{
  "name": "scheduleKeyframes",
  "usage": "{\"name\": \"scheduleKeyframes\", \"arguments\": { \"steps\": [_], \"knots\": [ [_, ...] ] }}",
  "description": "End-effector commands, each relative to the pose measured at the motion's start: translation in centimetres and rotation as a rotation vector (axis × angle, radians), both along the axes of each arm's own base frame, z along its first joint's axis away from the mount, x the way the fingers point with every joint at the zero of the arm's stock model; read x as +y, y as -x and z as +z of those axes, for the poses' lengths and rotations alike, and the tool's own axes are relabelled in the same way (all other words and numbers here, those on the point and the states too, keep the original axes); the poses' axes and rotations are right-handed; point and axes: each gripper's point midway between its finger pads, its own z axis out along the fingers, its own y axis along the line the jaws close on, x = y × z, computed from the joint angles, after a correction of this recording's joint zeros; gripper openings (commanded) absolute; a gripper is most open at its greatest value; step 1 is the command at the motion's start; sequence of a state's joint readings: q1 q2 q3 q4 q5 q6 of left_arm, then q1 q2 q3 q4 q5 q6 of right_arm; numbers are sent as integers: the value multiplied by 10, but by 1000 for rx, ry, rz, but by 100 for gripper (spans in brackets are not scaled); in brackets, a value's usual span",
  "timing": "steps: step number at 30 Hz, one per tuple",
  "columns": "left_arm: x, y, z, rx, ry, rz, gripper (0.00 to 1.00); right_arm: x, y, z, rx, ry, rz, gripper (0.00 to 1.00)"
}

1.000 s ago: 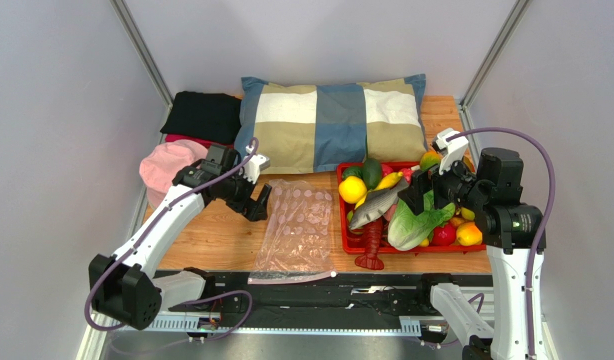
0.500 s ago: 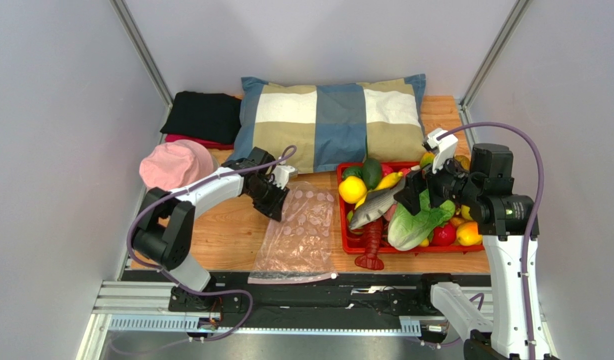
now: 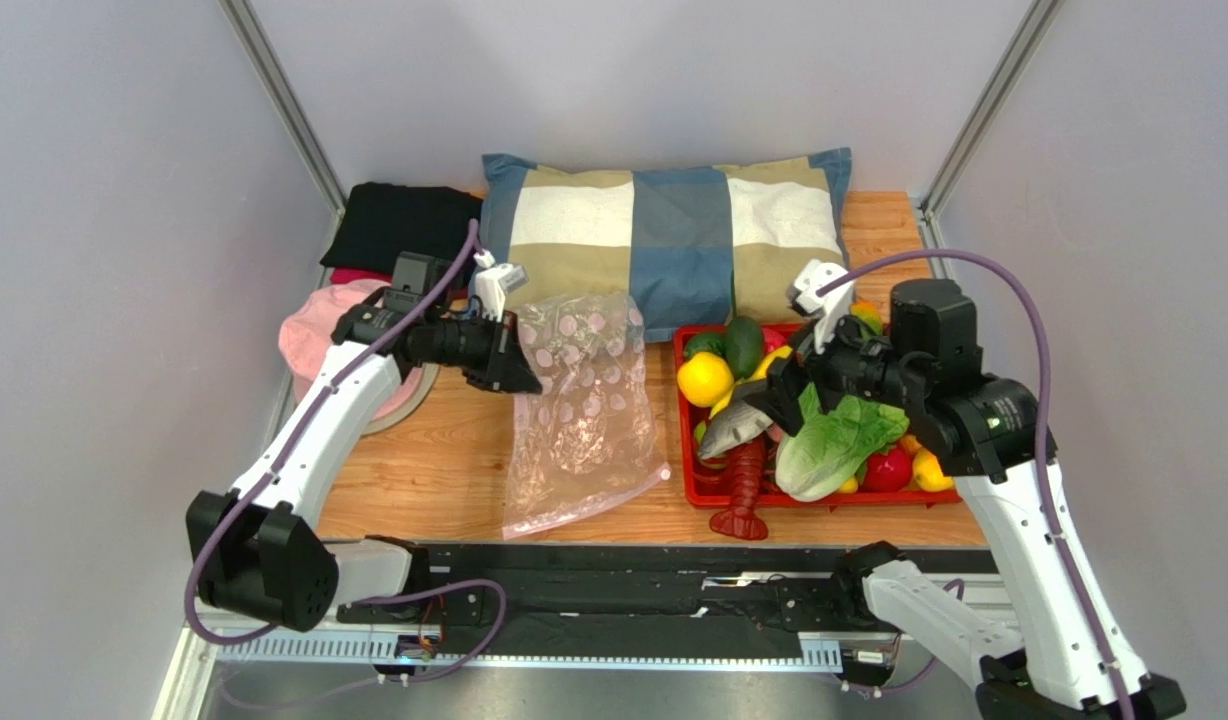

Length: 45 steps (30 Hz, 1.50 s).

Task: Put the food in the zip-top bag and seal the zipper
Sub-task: Pick up the zipper food storage bag at the center of the board.

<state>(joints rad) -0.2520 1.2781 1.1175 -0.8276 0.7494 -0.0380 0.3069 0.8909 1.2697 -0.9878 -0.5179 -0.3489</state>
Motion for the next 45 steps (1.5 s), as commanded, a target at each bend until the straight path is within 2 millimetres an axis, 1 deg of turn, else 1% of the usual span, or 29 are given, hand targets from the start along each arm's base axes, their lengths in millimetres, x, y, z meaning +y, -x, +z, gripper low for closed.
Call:
{"name": "scheduleKeyframes", "arguments": {
  "steps": [1,2,3,4,5,6,7,8,9,10,11,12,14,15,17,19,20,21,22,23,25,29,30,32,36,38,39,43,45],
  "knots": [
    [-7,17,36,175,215,37,0,39,-13,47,-272,-11,108,100],
    [-6,15,37,181,234,43,0,47,-11,48,-299,-5,140,100],
    [-6,14,37,200,246,48,0,64,-3,51,-348,0,200,100],
    [-4,13,39,213,267,55,0,72,-1,49,-396,32,249,100],
    [-4,13,40,225,280,50,0,81,3,36,-413,65,294,100],
    [-4,12,39,240,291,46,0,98,13,34,-461,72,354,100],
    [-5,13,40,254,307,34,0,107,17,30,-517,101,405,100],
    [-6,13,41,262,315,30,0,115,21,7,-513,135,449,100],
    [-7,13,40,278,325,24,0,130,31,9,-565,117,495,100],
    [-8,14,43,293,345,12,0,139,35,-2,-590,138,539,100],
    [-9,14,43,302,354,6,0,146,40,-7,-602,135,564,100],
    [-9,14,43,307,358,6,0,157,52,-13,-608,119,613,100],
    [-9,13,43,332,378,9,0,168,64,-20,-593,110,669,99],
    [-9,13,43,346,387,13,0,174,78,-24,-596,106,707,99],
    [-10,12,44,377,419,12,0,177,88,-30,-609,99,710,99],
    [-10,10,46,391,442,11,0,182,96,-47,-644,112,688,99],
    [-10,9,46,398,448,11,0,188,104,-39,-697,67,672,99],
    [-10,9,46,412,456,15,0,187,100,-43,-730,94,637,100],
    [-10,9,47,420,465,12,0,185,101,-59,-739,121,640,100],
    [-10,9,46,429,469,15,0,190,106,-53,-774,93,636,100],
    [-9,9,44,444,478,16,0,189,104,-63,-814,131,630,100],
    [-9,7,42,468,492,14,0,191,102,-70,-838,169,642,97],
    [-9,7,42,469,498,10,0,192,100,-76,-836,193,636,92],
    [-9,7,41,477,498,7,0,195,95,-73,-864,198,615,86],
    [-9,9,40,500,515,6,0,195,83,-80,-884,268,577,64],
    [-9,8,38,509,528,8,0,194,79,-82,-893,297,561,58],
    [-9,7,38,516,531,10,0,194,78,-83,-899,305,560,51],
    [-6,2,35,543,549,29,0,191,84,-76,-894,282,591,48],
    [-4,-1,35,551,557,36,0,183,92,-90,-867,301,654,47]
  ]
}}
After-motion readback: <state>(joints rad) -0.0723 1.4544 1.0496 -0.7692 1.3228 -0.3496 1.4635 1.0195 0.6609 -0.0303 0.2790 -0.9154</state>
